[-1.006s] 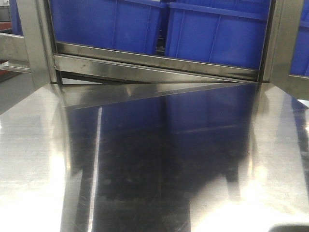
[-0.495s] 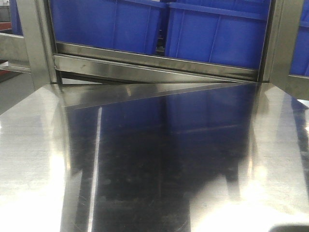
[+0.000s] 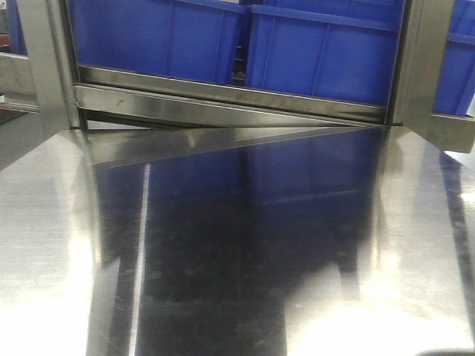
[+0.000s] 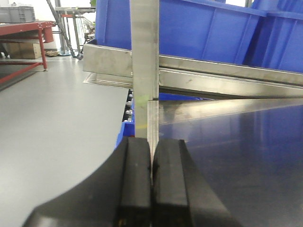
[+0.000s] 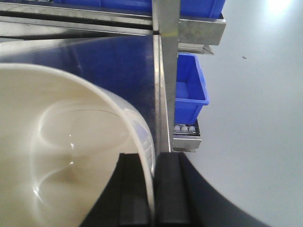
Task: Move white bin to right shelf second layer
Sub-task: 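Back away from the steel table and turn toward the aisle, holding the bin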
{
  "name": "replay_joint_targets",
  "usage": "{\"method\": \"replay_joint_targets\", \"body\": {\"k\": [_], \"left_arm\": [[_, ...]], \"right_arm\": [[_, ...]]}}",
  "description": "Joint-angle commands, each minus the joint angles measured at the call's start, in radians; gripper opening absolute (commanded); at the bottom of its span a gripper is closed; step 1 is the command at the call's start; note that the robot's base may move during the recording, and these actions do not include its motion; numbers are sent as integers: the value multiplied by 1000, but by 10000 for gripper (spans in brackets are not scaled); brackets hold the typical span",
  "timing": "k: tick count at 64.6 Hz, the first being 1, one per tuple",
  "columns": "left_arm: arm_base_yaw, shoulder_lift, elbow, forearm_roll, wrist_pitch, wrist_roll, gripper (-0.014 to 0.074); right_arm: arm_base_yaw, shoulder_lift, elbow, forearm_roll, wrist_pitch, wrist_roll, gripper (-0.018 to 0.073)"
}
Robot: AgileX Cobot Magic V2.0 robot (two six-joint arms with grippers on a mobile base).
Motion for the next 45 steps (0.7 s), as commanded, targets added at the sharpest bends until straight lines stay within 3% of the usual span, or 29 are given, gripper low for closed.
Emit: {"method": "replay_joint_targets", "body": {"k": [1, 45], "left_arm": [[-4, -16, 37, -6, -79, -5, 85], [-4, -16, 37, -6, -79, -5, 85]], "right_arm": [[-7, 7, -28, -2, -98, -4, 48], [-7, 7, -28, -2, -98, -4, 48]]}}
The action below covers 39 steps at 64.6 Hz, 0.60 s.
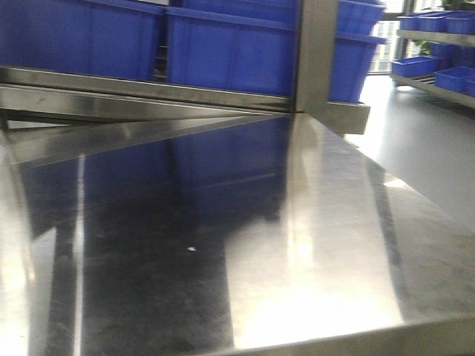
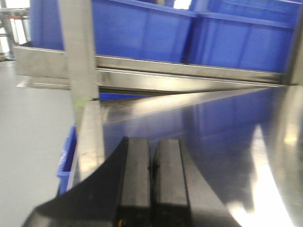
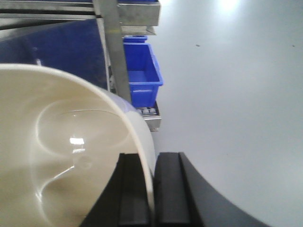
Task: Move white bin to right shelf second layer
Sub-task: 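Back away from the steel table and turn toward the aisle, holding the bin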
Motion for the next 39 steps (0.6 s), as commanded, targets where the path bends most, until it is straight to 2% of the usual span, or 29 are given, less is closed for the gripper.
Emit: {"method": "replay_joint_targets", "body": {"k": [1, 39], "left_arm": [[-4, -16, 37, -6, -79, -5, 85], [-4, -16, 37, -6, -79, -5, 85]], "right_arm": [[-7, 7, -28, -2, -98, -4, 48], [-7, 7, -28, -2, -97, -4, 48]]}}
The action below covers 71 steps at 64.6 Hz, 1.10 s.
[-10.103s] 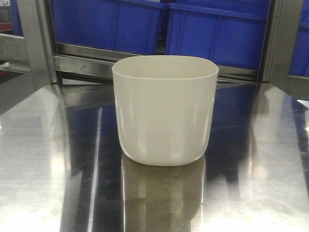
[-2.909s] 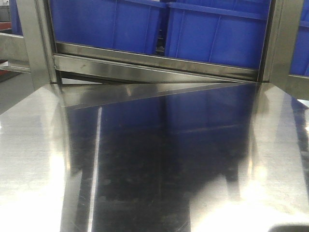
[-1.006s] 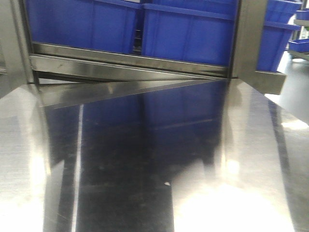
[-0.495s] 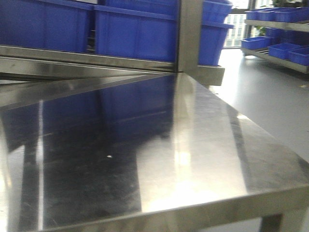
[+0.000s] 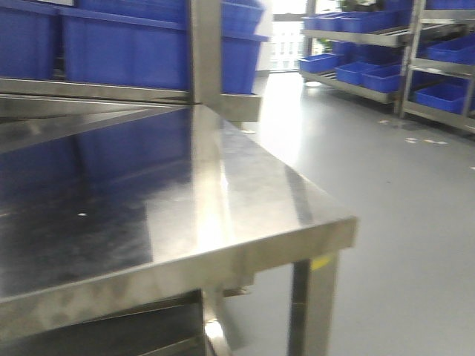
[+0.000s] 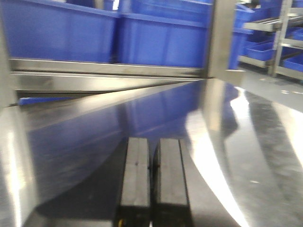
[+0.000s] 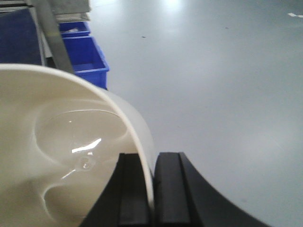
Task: Move white bin to right shelf second layer
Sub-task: 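Back away from the steel table and turn toward the aisle, holding the bin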
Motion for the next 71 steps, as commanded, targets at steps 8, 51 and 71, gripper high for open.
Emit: {"method": "replay_joint_targets", "body": {"k": [8, 51, 71], "left_arm": [[-4, -16, 37, -6, -79, -5, 85], [-4, -16, 37, -6, -79, -5, 85], [-4, -16, 37, -6, -79, -5, 85]], "right_arm": [[-7, 7, -28, -2, -97, -4, 48], [-7, 7, -28, -2, -95, -4, 48], [-7, 7, -28, -2, -95, -4, 48]]}}
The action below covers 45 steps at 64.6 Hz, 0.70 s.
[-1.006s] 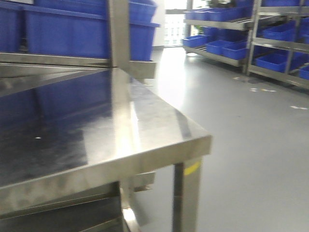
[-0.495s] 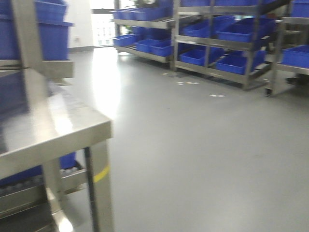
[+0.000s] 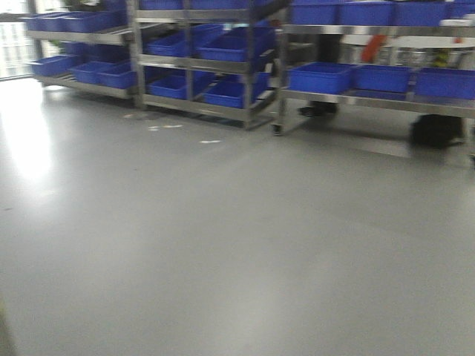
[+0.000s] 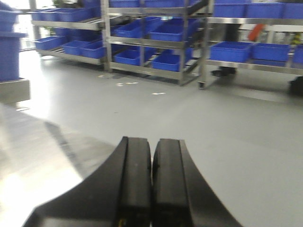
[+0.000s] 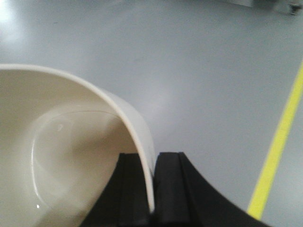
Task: Move white bin to right shelf second layer
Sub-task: 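Back away from the steel table and turn toward the aisle, holding the bin, then drive along the yellow floor line carrying the bin in the right gripper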
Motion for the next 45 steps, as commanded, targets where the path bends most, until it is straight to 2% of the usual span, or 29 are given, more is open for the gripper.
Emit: {"method": "replay_joint_targets", "body": {"k": [1, 45], "left_arm": [[-4, -16, 37, -6, -79, -5, 85], [-4, -16, 37, -6, -79, -5, 85]], "right_arm": [[-7, 7, -28, -2, -97, -4, 48], [-7, 7, -28, -2, -96, -4, 48]]}}
